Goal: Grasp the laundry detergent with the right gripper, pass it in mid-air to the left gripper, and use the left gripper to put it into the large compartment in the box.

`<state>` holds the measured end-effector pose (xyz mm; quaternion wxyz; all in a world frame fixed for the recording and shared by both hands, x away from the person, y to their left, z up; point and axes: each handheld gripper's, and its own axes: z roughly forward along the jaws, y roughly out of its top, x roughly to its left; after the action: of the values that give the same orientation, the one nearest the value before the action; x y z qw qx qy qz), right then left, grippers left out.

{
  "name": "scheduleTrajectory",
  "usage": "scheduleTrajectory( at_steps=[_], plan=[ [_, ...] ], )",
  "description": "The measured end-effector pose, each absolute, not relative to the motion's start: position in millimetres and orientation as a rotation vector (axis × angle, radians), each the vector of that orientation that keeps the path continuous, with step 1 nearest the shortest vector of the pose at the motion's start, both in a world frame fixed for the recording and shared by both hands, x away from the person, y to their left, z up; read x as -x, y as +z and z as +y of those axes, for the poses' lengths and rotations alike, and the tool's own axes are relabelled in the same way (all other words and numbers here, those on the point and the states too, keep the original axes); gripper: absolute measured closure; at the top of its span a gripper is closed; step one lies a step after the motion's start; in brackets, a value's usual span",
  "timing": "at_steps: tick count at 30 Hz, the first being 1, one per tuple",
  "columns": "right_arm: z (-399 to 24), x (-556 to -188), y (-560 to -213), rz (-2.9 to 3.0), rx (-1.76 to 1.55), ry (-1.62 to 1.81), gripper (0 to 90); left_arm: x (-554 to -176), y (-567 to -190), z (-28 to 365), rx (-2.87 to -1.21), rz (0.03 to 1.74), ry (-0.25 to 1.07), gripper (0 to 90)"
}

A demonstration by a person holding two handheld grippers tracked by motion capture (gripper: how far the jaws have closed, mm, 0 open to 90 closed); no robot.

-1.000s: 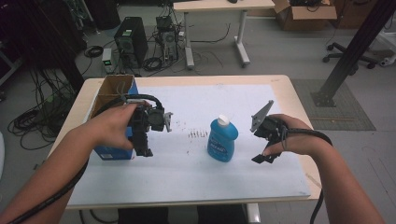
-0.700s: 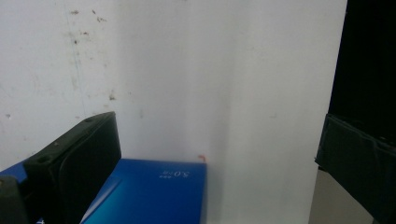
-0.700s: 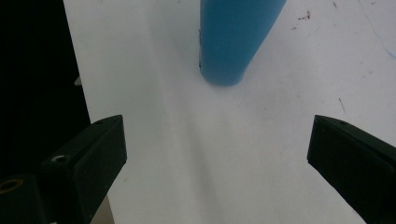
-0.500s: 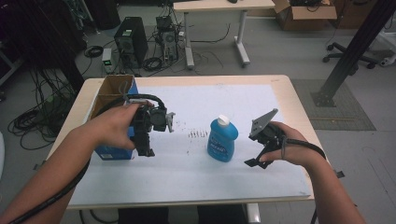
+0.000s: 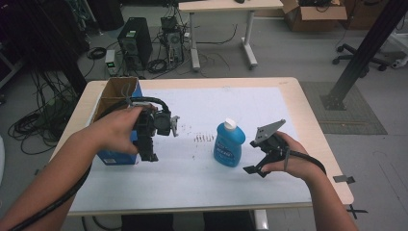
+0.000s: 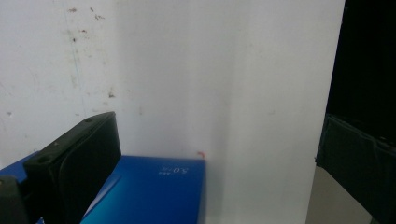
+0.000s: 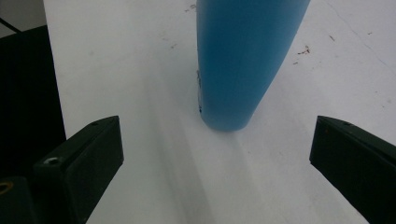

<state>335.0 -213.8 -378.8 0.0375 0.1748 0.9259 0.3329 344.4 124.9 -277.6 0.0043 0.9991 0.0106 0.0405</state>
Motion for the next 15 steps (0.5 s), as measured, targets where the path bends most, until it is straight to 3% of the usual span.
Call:
scheduleTrajectory(
  at_steps=[15],
  plan=[
    [-210.9,-332.9,-394.5,2.724,-0.609,1.205,2.0,-344.4,-279.0,120.9,-3.136,0.019,0.121,0.2]
  ],
)
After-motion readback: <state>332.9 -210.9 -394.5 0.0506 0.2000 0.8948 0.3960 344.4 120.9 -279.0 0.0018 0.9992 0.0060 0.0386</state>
